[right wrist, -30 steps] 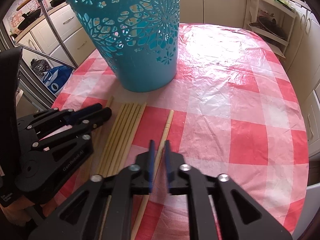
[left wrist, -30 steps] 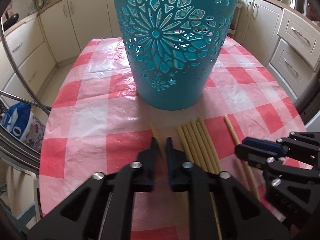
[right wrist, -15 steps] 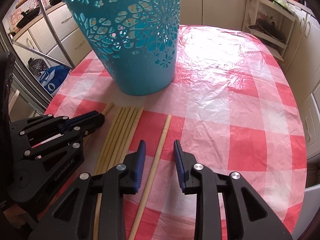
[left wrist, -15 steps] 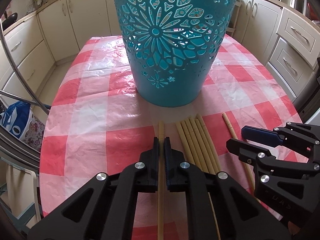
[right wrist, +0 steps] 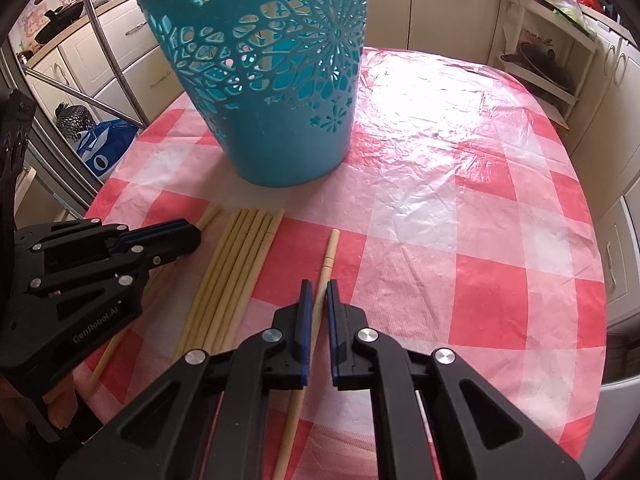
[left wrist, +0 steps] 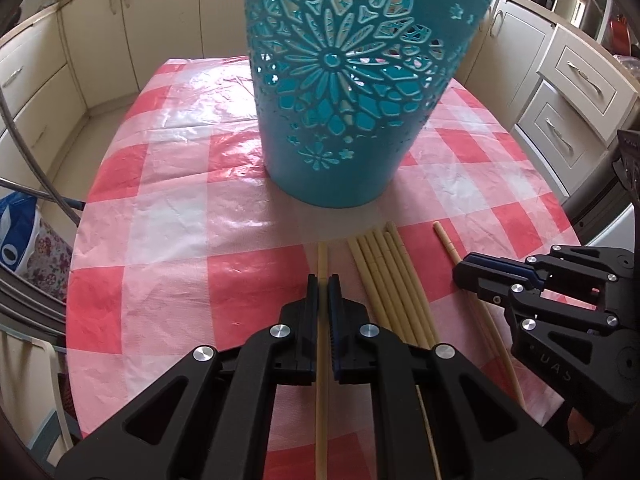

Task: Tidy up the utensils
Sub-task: 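Lift the stick with the left tool into the basket while the right tool holds its stick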

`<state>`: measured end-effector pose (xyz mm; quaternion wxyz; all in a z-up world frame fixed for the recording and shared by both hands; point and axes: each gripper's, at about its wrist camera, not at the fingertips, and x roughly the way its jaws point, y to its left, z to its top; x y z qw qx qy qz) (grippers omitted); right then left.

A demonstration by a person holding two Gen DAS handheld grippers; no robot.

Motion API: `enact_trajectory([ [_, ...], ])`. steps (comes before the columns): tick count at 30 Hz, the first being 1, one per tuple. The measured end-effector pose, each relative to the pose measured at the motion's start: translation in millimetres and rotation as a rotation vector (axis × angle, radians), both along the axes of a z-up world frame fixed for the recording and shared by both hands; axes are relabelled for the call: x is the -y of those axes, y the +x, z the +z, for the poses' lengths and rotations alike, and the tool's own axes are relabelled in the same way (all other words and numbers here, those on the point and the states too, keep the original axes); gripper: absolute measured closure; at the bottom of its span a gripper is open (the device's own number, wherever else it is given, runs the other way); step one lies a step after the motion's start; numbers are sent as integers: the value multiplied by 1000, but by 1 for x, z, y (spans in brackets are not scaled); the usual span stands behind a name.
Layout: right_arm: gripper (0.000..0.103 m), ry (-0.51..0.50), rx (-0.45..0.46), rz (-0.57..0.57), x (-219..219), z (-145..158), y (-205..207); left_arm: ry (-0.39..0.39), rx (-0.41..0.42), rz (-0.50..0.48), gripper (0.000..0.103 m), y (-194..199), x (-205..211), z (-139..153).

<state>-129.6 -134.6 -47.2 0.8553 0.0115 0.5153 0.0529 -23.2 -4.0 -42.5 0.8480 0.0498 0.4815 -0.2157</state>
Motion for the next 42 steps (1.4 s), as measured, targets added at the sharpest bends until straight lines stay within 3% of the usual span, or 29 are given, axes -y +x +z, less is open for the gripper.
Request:
enact_trajectory([
  [5,95,1,0,11,1,0,0,38,20,-17,98,1,5,0],
  [11,95,9,-1,26,3,0,-3,186,117,-86,98,-11,26,0],
  [14,95,28,-2,25,6,0,-3,67,60,-80,99,-10,12,10],
  [16,96,48,-3,20,9,-1,-4,-16,74,-74,99,-14,-2,30],
  [17,96,55,-4,17,11,-1,-4,-96,98,-72,99,-17,-13,47],
  [19,96,66,-5,11,12,-1,-4,-235,173,-47,99,-22,-33,83],
  [22,96,72,-6,7,12,-1,-4,-432,358,24,98,-22,-54,144],
  [24,96,75,-6,6,12,-1,-4,-483,475,69,98,-18,-53,173],
  [27,96,86,-7,5,13,-1,-4,-544,603,142,98,-6,-42,203],
  [33,96,98,-3,6,16,-1,-4,-599,740,270,98,31,-24,231],
  [38,96,100,-3,8,16,-1,-4,-583,708,367,98,71,-11,209],
  [42,96,103,-4,11,17,-1,-5,-570,681,394,98,82,-11,191],
])
